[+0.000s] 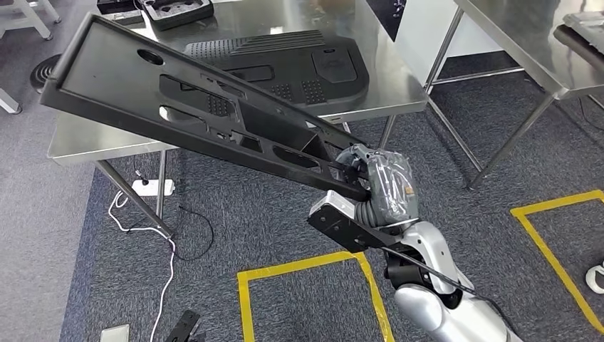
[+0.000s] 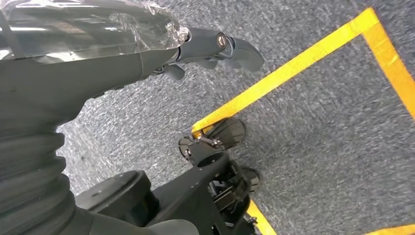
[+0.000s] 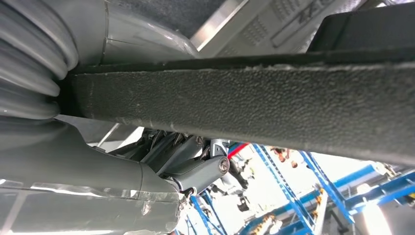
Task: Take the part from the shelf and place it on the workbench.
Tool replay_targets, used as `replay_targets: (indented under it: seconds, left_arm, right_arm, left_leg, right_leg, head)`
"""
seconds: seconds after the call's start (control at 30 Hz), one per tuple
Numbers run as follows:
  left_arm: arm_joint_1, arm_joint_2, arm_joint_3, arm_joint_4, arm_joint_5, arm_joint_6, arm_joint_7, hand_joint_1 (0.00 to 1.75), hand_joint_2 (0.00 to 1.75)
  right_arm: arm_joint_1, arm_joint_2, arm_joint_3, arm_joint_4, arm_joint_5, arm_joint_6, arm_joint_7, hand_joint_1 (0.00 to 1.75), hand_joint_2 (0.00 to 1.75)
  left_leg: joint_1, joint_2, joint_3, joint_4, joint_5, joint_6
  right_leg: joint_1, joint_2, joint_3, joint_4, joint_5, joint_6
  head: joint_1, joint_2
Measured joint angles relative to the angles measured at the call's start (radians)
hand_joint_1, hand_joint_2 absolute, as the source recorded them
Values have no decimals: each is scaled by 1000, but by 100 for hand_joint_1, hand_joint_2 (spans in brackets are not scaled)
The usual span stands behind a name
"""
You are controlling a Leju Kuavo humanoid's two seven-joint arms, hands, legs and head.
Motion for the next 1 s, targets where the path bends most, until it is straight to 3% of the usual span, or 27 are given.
replay_targets:
  seconds: [0.03, 0.1, 0.13, 0.17, 0.2, 0.27, 0.33, 0.5, 0.57, 0.63, 0.67, 0.7, 0.77, 0.83, 0.9, 1.0]
  left_arm:
    - [-1, 0, 1, 0, 0, 0, 0, 0, 175]
    - [-2, 0, 4, 0, 0, 1, 0, 0, 175]
    - [-2, 0, 4, 0, 0, 1, 0, 0, 175]
    - [-1, 0, 5, 0, -1, 1, 0, 0, 175]
    - [0, 0, 6, 0, -1, 1, 0, 0, 175]
    - [1, 0, 8, 0, -1, 0, 0, 0, 175]
    - [-1, 0, 10, 0, -1, 0, 0, 0, 175]
    - [-4, 0, 12, 0, -1, 0, 0, 0, 175]
    - [-4, 0, 12, 0, -1, 0, 0, 0, 175]
    - [-2, 0, 12, 0, -1, 0, 0, 0, 175]
    - [0, 0, 12, 0, -1, 0, 0, 0, 175]
    - [1, 0, 12, 0, -1, 0, 0, 0, 175]
    - [1, 0, 12, 0, -2, 0, 0, 0, 175]
    - [1, 1, 13, 0, -4, 0, 0, 0, 175]
    - [0, 2, 13, 0, -6, 0, 0, 0, 175]
    - [-1, 3, 13, 0, -8, 0, 0, 0, 175]
  right_arm:
    - [-1, 0, 0, 0, 0, 0, -1, 175, 175]
    - [-2, 0, 0, 0, 0, 0, -1, 175, 175]
    - [-1, 0, 0, 1, 0, 0, -2, 175, 175]
    - [0, 0, 0, 2, -1, 0, -2, 175, 175]
    - [0, 0, 1, 3, -1, 0, -2, 175, 175]
    - [0, 0, 1, 4, -1, 0, -2, 175, 175]
    - [-1, 1, 2, 5, -1, 0, -2, 175, 175]
    - [-2, 1, 4, 6, 0, -1, -2, 175, 175]
    - [-3, 2, 4, 6, 0, 0, -2, 175, 175]
    - [-3, 3, 4, 7, 0, 0, -3, 175, 175]
    - [-2, 3, 4, 7, -1, 1, -4, 175, 175]
    - [-3, 3, 5, 8, -1, 1, -4, 175, 175]
    - [-4, 4, 6, 8, -2, 2, -5, 175, 175]
    - [-6, 5, 7, 8, -5, 3, -6, 175, 175]
    - [-8, 6, 8, 9, -8, 3, -6, 175, 175]
    - [-9, 6, 10, 9, -11, 4, -6, 175, 175]
  left_leg:
    - [4, 1, 7, -6, -1, 5]
    - [4, 2, 15, -7, -8, 13]
    - [3, 2, 18, -6, -12, 14]
    - [3, 2, 24, -5, -18, 14]
    - [4, 1, 31, -3, -25, 13]
    - [6, -1, 51, 0, -42, 5]
    - [4, -3, 62, 4, -58, -7]
    - [4, 0, 65, 24, -84, -35]
    - [6, 0, 16, 126, -127, -44]
    - [6, 1, -67, 259, -166, -47]
    - [5, 1, -96, 294, -163, -46]
    - [4, 1, -108, 292, -140, -43]
    - [0, 1, -80, 181, -47, -29]
    - [-9, 1, -37, 65, 8, -13]
    - [-17, 2, -20, 25, 4, -3]
    - [-12, 0, 7, -5, 0, 8]
  right_leg:
    - [0, 0, -20, 43, -20, 3]
    - [-1, 0, -95, 173, -68, 7]
    - [-2, -1, -134, 230, -78, 9]
    - [-2, -1, -159, 255, -70, 10]
    - [-3, -1, -165, 242, -41, 11]
    - [-3, -2, -127, 126, 46, 10]
    - [-1, -2, -86, 26, 86, 4]
    - [2, 2, -66, -6, 66, -27]
    - [0, 0, -54, -10, 59, -37]
    - [2, -1, -44, -10, 49, -43]
    - [3, -1, -37, -10, 43, -44]
    - [4, 0, -28, -10, 37, -44]
    - [6, 1, -5, -11, 21, -42]
    - [7, 2, 12, -14, 7, -35]
    - [5, 3, 19, -18, 6, -23]
    - [2, 2, 21, 6, 6, -2]
  head:
    - [6, 0]
    - [19, 0]
    - [24, 0]
    - [29, 0]
    - [33, 0]
    - [42, 0]
    - [46, 0]
    - [33, 0]
    - [21, 0]
    - [10, 0]
    - [6, 0]
    - [1, 0]
    - [-8, 0]
    - [-11, 0]
    - [-11, 0]
    - [-7, 0]
